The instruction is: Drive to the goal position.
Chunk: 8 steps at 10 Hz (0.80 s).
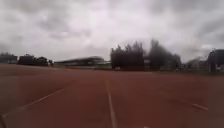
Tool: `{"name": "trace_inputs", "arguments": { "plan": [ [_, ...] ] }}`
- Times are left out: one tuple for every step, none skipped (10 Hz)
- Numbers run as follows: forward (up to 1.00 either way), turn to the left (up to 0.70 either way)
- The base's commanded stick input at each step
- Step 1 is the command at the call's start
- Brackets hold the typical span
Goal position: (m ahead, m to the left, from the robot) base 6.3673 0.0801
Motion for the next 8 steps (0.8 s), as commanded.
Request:
{"name": "trace_inputs", "arguments": {
  "plan": [
    [0.7, 0.0],
    [0.7, 0.0],
    [0.7, 0.0],
    [0.7, 0.0],
    [0.7, 0.0],
    [0.7, 0.0],
    [0.7, 0.0],
    [0.7, 0.0]
  ]
}}
